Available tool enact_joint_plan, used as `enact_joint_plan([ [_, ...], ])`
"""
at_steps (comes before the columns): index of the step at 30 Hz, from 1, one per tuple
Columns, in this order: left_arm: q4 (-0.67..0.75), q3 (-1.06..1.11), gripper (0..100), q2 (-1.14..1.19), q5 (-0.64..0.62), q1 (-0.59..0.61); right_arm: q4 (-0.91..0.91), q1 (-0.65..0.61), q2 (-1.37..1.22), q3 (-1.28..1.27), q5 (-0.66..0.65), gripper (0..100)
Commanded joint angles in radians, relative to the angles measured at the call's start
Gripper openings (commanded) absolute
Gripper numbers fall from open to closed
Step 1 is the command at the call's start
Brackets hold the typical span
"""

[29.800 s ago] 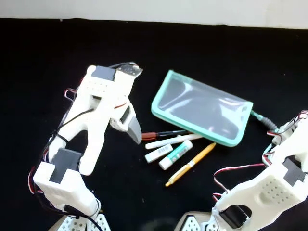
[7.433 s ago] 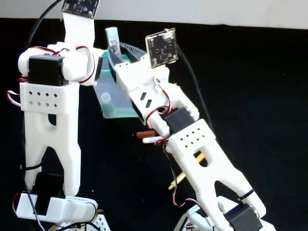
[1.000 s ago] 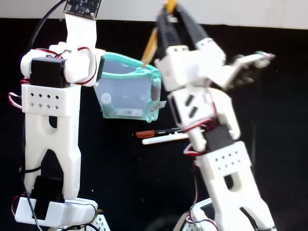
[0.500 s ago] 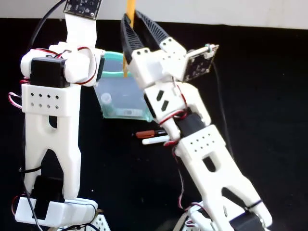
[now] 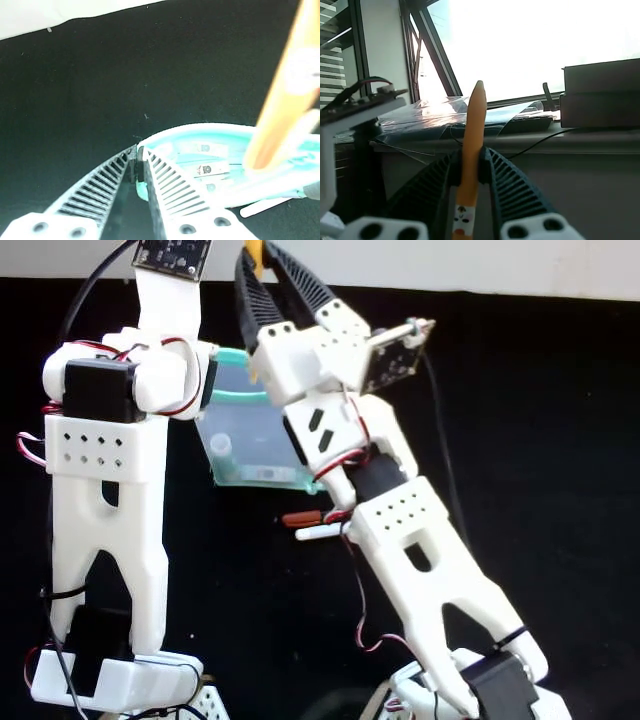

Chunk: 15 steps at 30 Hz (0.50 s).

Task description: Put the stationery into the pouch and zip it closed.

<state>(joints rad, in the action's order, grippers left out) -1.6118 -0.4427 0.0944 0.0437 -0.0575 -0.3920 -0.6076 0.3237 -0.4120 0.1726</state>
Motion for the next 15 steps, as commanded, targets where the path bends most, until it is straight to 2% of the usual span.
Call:
enact_joint_plan([
  [1,-0.012,0.088,1,0.028,-0.002,-0.045,-0.022,-0.012,-0.016,0.033,-0.011,0.5],
  [10,0.008,0.09,1,0.028,-0.002,-0.041,-0.025,-0.012,-0.071,-0.116,-0.011,0.5],
  [15,0.009,0.087,1,0.05,-0.005,-0.039,-0.024,-0.019,0.051,-0.213,-0.011,0.5],
])
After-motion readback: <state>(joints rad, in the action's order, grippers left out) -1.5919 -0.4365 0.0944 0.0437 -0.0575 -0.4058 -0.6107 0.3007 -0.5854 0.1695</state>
